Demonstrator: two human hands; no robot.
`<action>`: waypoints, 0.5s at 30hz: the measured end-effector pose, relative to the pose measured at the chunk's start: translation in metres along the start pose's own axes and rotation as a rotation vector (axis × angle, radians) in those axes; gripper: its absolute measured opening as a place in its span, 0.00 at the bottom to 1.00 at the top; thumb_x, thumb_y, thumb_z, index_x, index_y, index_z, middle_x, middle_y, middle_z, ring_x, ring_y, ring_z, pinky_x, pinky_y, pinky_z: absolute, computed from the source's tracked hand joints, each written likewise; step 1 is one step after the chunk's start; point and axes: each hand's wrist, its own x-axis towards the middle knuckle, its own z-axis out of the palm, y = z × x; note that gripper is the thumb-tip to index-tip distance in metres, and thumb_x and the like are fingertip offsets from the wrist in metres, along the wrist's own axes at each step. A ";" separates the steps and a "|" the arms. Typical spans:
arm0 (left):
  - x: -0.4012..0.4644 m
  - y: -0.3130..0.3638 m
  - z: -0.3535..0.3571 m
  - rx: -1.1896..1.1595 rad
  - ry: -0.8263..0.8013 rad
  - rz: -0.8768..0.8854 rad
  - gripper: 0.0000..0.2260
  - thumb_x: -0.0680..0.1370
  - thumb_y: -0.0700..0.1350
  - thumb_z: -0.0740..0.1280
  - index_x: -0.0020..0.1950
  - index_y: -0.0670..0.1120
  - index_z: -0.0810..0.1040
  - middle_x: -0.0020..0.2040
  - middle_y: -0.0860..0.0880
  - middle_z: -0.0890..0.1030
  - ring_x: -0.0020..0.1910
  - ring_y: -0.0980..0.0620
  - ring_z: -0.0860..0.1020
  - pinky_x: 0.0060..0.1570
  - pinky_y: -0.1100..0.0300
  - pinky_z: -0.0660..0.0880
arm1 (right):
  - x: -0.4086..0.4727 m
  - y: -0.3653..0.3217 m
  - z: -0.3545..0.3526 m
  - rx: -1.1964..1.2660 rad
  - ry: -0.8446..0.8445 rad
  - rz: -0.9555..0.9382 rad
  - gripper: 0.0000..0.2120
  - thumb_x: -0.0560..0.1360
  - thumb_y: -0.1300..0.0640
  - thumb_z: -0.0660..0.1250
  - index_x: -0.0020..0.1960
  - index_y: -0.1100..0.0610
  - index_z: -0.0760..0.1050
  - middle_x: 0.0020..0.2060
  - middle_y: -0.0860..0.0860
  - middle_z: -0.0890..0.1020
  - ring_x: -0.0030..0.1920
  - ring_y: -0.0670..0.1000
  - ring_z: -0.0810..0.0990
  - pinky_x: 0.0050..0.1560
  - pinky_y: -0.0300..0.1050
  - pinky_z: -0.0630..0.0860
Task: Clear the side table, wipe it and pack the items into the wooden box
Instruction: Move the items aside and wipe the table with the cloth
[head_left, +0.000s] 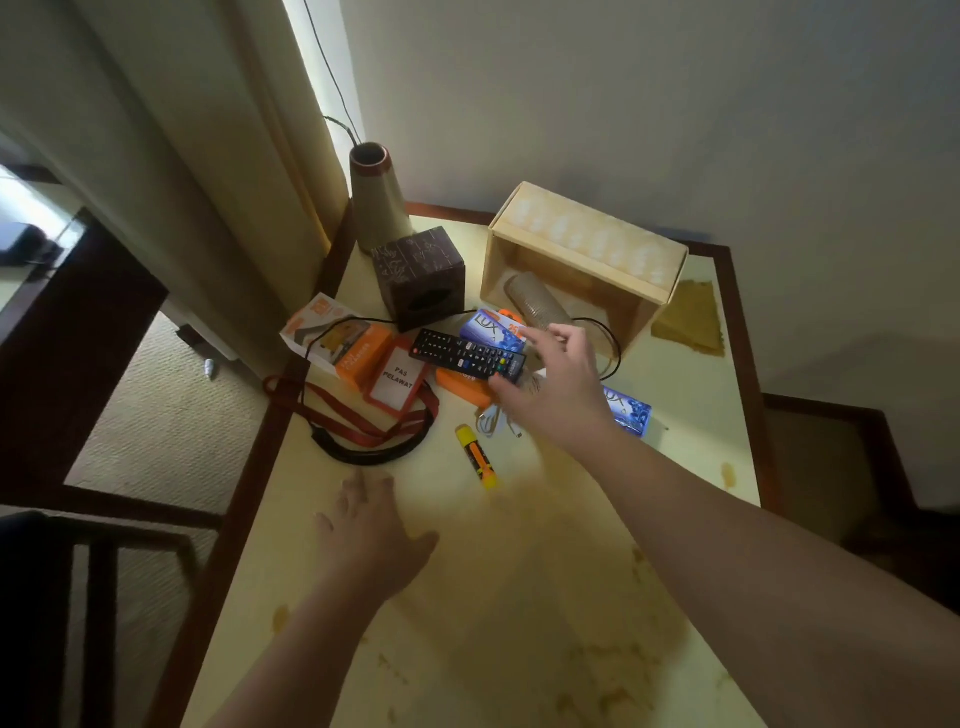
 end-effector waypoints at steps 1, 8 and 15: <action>-0.002 0.007 0.001 0.000 0.006 -0.017 0.45 0.77 0.69 0.65 0.85 0.50 0.49 0.86 0.42 0.44 0.84 0.41 0.45 0.81 0.38 0.51 | -0.006 0.005 -0.001 0.077 0.076 0.011 0.31 0.72 0.37 0.74 0.71 0.45 0.73 0.66 0.47 0.66 0.68 0.48 0.69 0.65 0.48 0.74; -0.015 0.062 0.035 -0.026 0.064 0.063 0.48 0.75 0.75 0.61 0.84 0.51 0.46 0.85 0.43 0.42 0.84 0.41 0.43 0.78 0.40 0.54 | -0.044 0.086 -0.020 0.068 0.486 0.021 0.18 0.80 0.42 0.62 0.40 0.54 0.71 0.40 0.45 0.68 0.43 0.55 0.73 0.49 0.59 0.76; -0.002 0.083 0.049 -0.022 0.251 0.107 0.32 0.77 0.69 0.63 0.76 0.55 0.68 0.80 0.43 0.64 0.78 0.40 0.64 0.74 0.42 0.65 | 0.005 0.173 -0.073 -0.138 0.288 0.448 0.16 0.84 0.43 0.59 0.58 0.55 0.74 0.58 0.56 0.73 0.58 0.61 0.76 0.59 0.57 0.74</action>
